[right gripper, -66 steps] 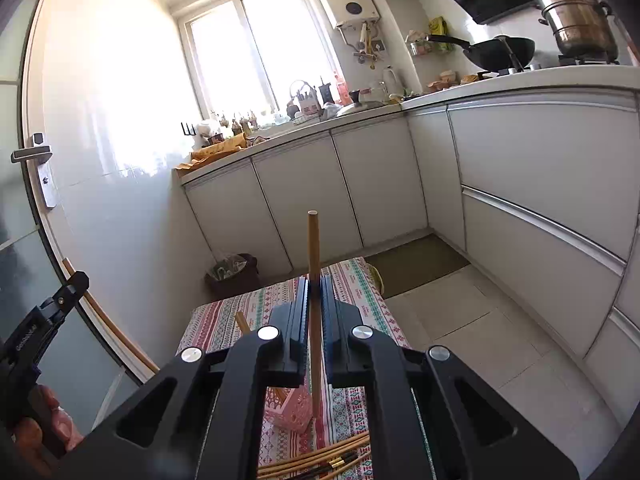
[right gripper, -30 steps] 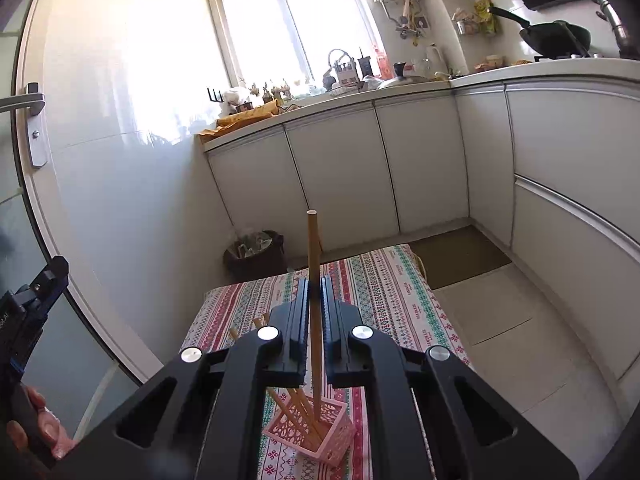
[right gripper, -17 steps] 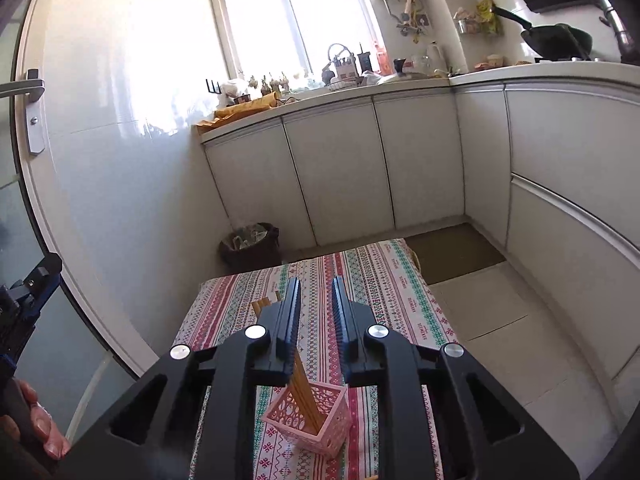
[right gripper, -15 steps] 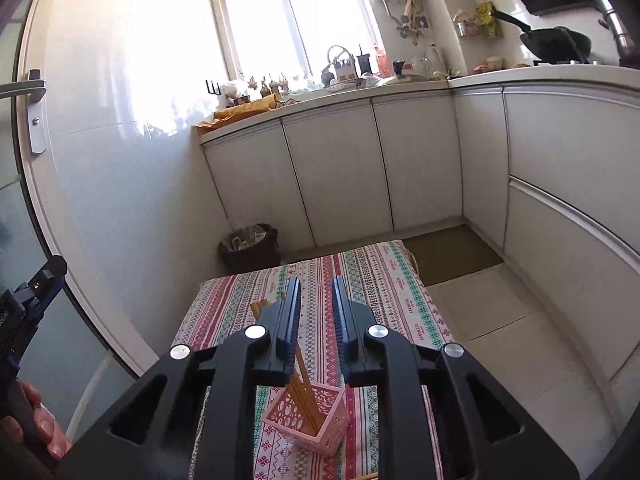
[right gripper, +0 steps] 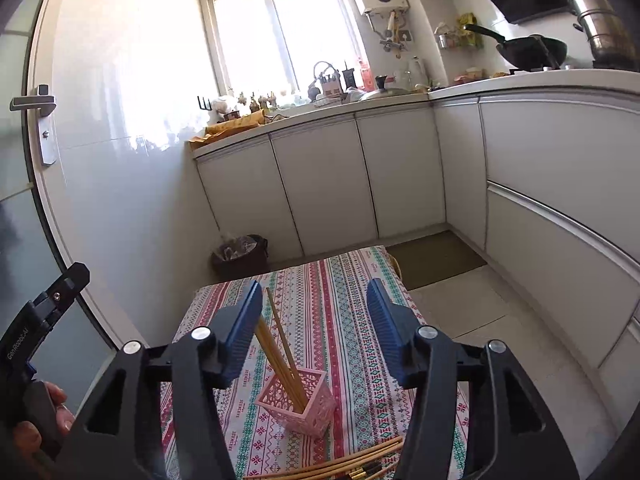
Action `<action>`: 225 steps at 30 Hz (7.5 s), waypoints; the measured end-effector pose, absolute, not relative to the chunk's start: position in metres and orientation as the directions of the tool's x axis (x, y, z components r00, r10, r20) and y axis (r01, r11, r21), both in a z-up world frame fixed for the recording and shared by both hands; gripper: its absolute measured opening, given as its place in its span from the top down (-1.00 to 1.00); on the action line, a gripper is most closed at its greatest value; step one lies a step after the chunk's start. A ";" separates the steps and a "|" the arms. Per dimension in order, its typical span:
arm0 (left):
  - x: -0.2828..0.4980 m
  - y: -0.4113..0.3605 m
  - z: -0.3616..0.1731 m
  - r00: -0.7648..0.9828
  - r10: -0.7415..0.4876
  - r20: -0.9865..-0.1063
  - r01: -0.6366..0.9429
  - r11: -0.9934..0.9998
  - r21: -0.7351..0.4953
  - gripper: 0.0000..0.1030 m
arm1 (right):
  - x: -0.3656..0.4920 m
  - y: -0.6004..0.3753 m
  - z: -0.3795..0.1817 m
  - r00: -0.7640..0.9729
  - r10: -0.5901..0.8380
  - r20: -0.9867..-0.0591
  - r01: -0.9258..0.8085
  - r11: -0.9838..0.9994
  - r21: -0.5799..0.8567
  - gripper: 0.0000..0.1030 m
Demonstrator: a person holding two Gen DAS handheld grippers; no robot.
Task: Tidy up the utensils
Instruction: 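Withdraw both open tools from the basket toward the remaining chopsticks, then lower the left tool onto the loose chopsticks and close on a wooden chopstick, then lift the chopstick with the left tool while the right tool grasps another wooden chopstick, then carry both chopsticks over the pink basket and open both tools to drop them in, then move both open tools from the basket back to the loose chopsticks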
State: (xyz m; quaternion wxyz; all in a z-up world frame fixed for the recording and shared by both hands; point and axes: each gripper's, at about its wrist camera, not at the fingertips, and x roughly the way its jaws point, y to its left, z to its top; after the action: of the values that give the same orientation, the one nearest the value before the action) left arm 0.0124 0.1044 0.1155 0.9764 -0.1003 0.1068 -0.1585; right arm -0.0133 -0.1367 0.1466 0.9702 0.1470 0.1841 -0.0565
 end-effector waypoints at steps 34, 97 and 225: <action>-0.007 -0.034 -0.010 0.502 -0.453 -0.737 0.759 0.639 0.125 -0.86 | -0.104 -0.234 0.035 0.798 -0.163 -0.580 0.350 0.909 0.226 -0.87; -0.027 0.062 0.031 0.376 -0.828 -0.416 0.756 0.534 -0.379 0.93 | 0.052 -0.212 -0.108 0.254 0.182 -0.950 0.777 0.547 0.312 0.79; 0.021 0.071 0.101 0.886 -0.370 -0.281 0.360 0.929 -0.089 -0.53 | 0.003 -0.130 0.129 0.898 -0.029 -0.438 0.142 0.963 0.229 -0.75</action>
State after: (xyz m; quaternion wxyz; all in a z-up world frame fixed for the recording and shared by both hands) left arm 0.0211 0.0709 0.1012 0.9708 -0.0172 0.1479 -0.1879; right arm 0.0031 -0.1297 0.1292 0.9657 0.1287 0.2210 -0.0442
